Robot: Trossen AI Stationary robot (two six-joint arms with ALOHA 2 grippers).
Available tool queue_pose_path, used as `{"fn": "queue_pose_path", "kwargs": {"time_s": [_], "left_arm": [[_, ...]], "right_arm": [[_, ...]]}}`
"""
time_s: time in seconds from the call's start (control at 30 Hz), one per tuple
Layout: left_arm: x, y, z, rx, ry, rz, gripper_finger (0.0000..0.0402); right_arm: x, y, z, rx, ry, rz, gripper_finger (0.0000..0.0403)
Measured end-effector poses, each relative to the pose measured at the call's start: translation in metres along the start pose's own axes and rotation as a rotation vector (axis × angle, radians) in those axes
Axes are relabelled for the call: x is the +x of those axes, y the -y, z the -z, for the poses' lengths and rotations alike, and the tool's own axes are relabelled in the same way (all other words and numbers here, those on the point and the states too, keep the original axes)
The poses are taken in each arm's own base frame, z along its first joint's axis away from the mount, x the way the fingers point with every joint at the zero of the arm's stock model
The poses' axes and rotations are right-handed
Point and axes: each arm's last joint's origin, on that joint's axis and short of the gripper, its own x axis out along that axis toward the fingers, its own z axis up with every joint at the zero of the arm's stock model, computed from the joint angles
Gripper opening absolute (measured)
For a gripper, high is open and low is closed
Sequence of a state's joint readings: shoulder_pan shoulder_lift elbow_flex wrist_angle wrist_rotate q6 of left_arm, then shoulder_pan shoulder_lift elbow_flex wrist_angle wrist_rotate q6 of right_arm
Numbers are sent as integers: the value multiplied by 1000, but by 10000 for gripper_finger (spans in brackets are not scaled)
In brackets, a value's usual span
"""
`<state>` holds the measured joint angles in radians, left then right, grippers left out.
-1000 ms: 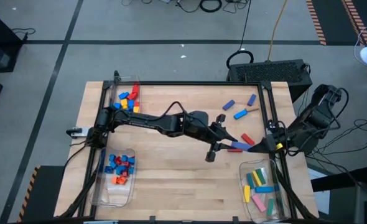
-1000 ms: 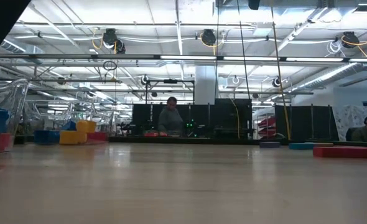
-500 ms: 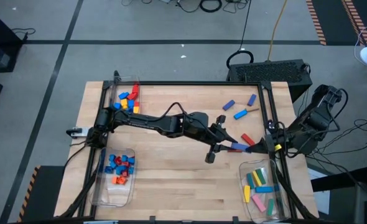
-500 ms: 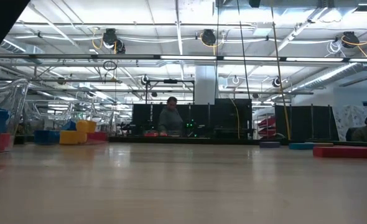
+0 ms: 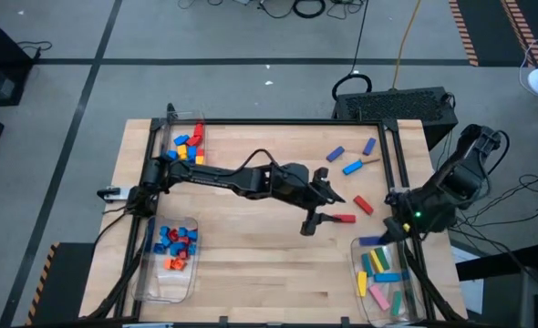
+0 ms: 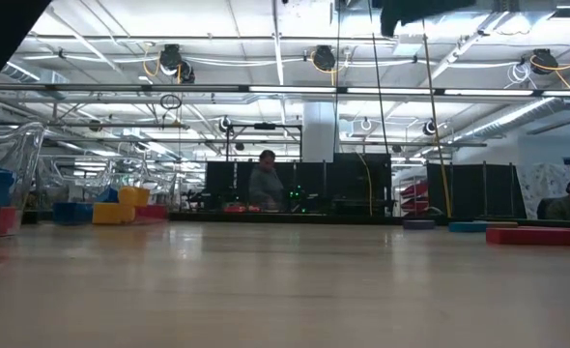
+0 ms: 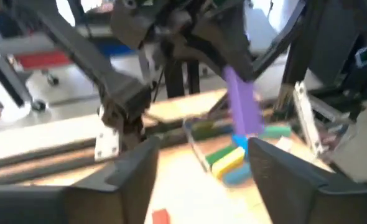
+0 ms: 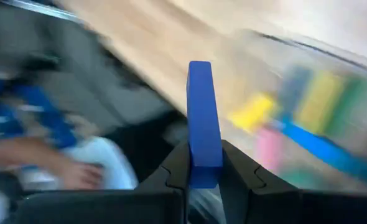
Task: Sort blocks by size
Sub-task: Put the blue rectangular block into the bottom right transparent bin
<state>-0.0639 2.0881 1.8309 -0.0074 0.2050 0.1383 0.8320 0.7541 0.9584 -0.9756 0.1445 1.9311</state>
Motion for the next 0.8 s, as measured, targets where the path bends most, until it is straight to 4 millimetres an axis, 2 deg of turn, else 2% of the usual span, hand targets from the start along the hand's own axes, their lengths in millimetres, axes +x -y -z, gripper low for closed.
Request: {"fn": "queue_pose_path", "kwargs": {"time_s": [0.13,0.2,0.3,0.4,0.6,0.8], "left_arm": [[17,-3,32,-28,-118,2,287],[27,-4,46,-33,-138,3,293],[39,-7,65,-41,-162,1,295],[52,-8,87,-43,-179,-20,295],[72,-18,122,-45,-164,-41,297],[83,-22,155,-48,-219,-110,297]], "right_arm": [[-1,13,4,29,-234,214,40],[-1,17,6,59,-315,302,39],[5,17,9,91,-345,374,39],[19,15,13,83,-367,431,39],[61,18,22,66,-461,595,45],[89,14,28,47,-449,617,90]]}}
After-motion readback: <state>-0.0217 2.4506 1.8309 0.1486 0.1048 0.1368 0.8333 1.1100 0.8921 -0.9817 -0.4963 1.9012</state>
